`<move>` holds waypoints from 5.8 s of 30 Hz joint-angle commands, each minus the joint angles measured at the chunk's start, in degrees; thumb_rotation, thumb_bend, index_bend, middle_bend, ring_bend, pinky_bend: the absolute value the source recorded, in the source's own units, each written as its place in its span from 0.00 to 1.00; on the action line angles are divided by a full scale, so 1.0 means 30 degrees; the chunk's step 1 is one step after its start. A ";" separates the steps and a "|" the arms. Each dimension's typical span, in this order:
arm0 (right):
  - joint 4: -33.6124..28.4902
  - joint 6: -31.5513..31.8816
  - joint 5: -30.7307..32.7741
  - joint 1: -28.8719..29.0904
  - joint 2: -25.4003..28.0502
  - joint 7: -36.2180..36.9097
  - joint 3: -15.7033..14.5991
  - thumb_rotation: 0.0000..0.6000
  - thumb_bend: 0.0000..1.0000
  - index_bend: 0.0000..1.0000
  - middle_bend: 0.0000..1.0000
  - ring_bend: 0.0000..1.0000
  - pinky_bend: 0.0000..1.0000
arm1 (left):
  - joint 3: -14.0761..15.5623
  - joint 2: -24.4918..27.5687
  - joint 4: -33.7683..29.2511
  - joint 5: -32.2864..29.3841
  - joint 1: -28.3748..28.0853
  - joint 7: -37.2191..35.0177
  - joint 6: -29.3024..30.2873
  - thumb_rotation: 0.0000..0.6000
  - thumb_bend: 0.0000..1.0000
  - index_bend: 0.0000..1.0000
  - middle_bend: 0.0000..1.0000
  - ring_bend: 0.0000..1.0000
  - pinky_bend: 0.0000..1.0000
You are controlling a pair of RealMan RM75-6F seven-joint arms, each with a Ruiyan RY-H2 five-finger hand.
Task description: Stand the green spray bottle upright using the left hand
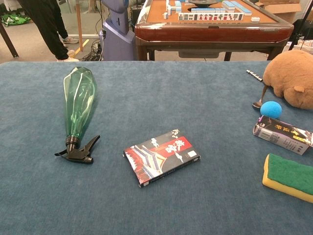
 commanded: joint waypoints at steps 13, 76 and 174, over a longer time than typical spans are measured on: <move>0.0121 0.0373 -0.0090 -0.0251 0.0017 0.0343 0.0036 1.00 0.15 0.12 0.16 0.12 0.16 | 0.0061 0.0133 -0.0128 0.0328 -0.0143 -0.0135 -0.0030 1.00 0.33 0.06 0.00 0.02 0.00; -0.1810 0.0183 -0.0483 0.0130 0.1671 -0.0631 0.0306 1.00 0.15 0.12 0.16 0.12 0.16 | 0.2027 -0.3771 1.0423 0.8647 -1.2754 -0.2888 -0.8548 1.00 0.36 0.18 0.00 0.00 0.00; -0.1485 0.0602 -0.0695 -0.0236 0.1666 0.0050 0.0073 1.00 0.15 0.16 0.16 0.12 0.16 | -0.0363 -0.1765 0.2777 -0.0237 -1.3781 -1.0564 -1.0552 1.00 0.36 0.47 0.00 0.00 0.00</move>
